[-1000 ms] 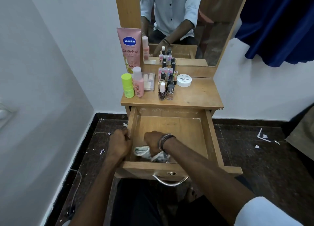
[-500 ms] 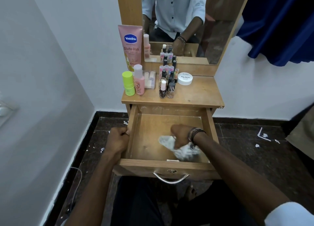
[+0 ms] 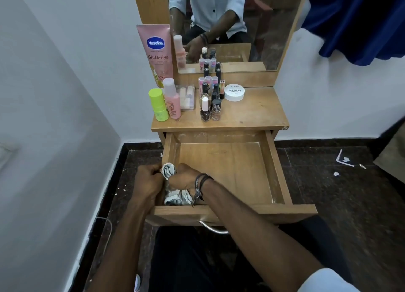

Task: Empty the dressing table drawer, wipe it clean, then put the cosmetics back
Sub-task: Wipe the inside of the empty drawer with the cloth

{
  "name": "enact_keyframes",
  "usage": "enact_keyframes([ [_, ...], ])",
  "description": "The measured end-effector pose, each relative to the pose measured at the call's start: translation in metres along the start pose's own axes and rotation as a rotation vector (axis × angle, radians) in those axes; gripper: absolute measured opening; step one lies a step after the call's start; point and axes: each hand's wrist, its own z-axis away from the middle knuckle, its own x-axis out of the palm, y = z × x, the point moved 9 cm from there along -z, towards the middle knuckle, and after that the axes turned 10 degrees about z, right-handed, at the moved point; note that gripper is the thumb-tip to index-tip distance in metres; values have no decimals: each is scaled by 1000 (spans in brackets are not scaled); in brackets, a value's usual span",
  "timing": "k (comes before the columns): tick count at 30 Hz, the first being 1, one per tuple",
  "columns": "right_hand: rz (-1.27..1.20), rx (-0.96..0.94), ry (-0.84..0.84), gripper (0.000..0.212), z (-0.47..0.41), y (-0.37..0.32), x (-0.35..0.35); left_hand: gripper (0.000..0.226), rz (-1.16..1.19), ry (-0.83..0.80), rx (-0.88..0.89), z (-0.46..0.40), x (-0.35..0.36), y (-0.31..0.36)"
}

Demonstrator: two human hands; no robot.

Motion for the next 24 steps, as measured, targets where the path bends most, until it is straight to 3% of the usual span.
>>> enact_keyframes([
  [4, -190, 128, 89, 7, -6, 7, -9, 38, -54, 29, 3, 2, 0, 4],
  [6, -342, 164, 172, 20, -10, 10, -18, 35, -46, 53, 4, 4, -1, 6],
  [10, -736, 156, 351, 24, -15, 4, -40, 32, -50, 77, 1, 5, -3, 7],
  [14, -450, 84, 431, 26, -13, -9, -39, 36, -15, 69, -6, 8, -1, 11],
  [19, -24, 21, 203, 16, 12, 3, -2, 16, -16, 74, -32, 0, -5, 0],
  [24, 205, -11, 47, 17, 17, 3, -1, 24, -13, 81, -47, -4, -7, -6],
])
